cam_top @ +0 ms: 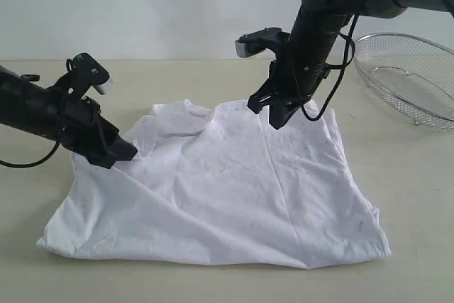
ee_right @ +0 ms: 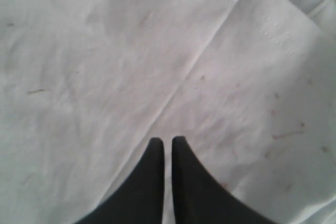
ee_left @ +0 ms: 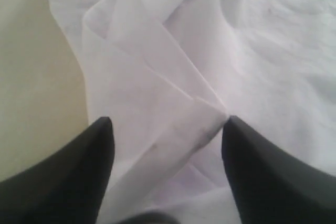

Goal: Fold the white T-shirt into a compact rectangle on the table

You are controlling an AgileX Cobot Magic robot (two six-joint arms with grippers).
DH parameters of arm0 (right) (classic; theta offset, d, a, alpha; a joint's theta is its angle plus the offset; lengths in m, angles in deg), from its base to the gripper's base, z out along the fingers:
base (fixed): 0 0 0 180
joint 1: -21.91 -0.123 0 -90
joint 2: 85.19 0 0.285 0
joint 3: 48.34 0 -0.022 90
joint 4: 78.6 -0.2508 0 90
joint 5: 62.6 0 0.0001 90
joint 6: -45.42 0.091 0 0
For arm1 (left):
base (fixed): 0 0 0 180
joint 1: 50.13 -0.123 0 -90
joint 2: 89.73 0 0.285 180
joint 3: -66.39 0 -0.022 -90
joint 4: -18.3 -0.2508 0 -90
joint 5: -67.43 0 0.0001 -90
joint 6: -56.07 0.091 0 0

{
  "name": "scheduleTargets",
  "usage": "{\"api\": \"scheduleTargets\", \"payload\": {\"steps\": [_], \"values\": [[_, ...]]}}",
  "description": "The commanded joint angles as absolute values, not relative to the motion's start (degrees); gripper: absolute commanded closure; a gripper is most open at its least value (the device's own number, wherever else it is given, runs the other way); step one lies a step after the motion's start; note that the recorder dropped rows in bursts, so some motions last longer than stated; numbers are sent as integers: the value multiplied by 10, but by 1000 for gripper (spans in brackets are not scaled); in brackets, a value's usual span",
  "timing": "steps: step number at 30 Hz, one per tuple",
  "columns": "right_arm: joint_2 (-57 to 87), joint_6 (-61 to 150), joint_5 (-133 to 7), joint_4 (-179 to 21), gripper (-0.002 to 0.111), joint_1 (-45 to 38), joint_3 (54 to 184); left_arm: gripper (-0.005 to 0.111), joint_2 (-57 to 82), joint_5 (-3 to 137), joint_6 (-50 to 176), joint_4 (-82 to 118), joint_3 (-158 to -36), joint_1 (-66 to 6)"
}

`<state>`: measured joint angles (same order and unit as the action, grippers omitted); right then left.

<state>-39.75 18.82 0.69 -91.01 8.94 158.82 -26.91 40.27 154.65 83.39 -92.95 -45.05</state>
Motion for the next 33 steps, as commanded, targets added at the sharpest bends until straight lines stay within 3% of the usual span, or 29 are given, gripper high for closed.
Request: {"api": "scheduleTargets", "payload": {"steps": [1,7,9,10,12,22,33], "values": [[-395,185,10,-911,109,93,1590,51,-295,384,1547,838,-930,-447],[-395,185,8,-911,109,93,1590,52,-309,394,1547,854,-932,-447],[-395,185,8,-911,109,93,1590,66,-309,404,1547,854,-937,-447],[-395,185,8,-911,109,93,1590,83,-309,417,1550,867,-939,-447],[-395,185,9,-911,109,93,1590,102,-309,424,1565,884,-952,-447],[-395,185,30,-911,109,93,1590,102,-321,527,1585,972,-1067,-447],[-395,185,44,-911,109,93,1590,102,-399,557,1507,973,-1073,-449]]}}
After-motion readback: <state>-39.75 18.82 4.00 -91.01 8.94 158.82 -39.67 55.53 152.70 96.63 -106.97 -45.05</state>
